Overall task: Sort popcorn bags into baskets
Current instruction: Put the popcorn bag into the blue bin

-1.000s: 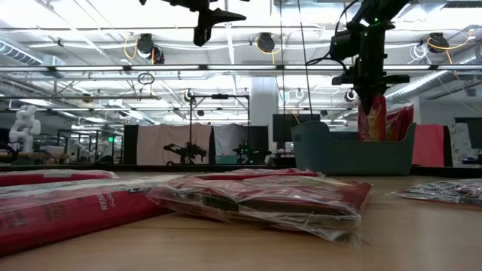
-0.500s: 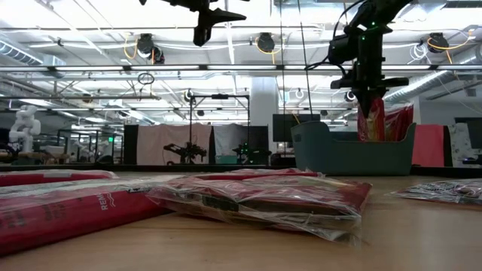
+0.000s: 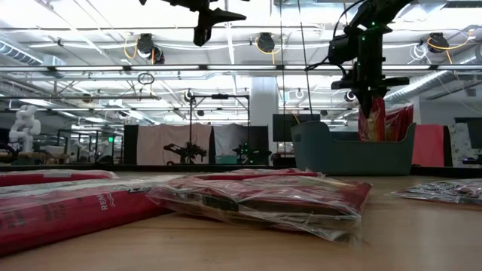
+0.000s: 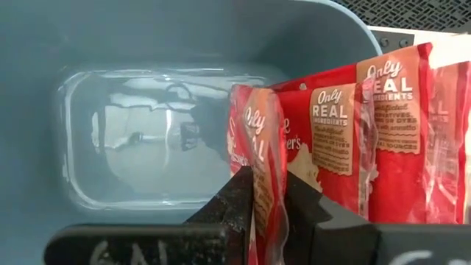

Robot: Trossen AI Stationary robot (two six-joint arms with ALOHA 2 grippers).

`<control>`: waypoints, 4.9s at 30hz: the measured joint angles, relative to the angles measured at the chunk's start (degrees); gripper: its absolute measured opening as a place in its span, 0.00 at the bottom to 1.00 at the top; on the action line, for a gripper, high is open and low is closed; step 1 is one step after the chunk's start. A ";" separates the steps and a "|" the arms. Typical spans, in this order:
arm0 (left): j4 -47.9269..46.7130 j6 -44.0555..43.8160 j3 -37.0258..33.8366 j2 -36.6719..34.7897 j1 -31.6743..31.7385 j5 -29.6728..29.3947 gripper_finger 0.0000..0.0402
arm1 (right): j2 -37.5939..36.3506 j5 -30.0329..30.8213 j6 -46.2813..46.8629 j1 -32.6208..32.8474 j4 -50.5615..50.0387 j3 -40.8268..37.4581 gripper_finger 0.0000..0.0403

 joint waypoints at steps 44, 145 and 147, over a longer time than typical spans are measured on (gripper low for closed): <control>0.02 0.17 0.00 0.00 0.63 -0.15 0.39 | -4.76 4.79 -0.49 1.31 2.19 -8.24 0.32; -18.32 -23.49 0.00 0.04 -24.46 -25.79 0.39 | -30.27 -25.16 35.10 72.11 40.41 -54.16 0.72; -18.33 -23.42 0.00 0.04 -24.46 -25.81 0.39 | -30.22 -25.24 35.09 72.11 42.31 -55.82 0.73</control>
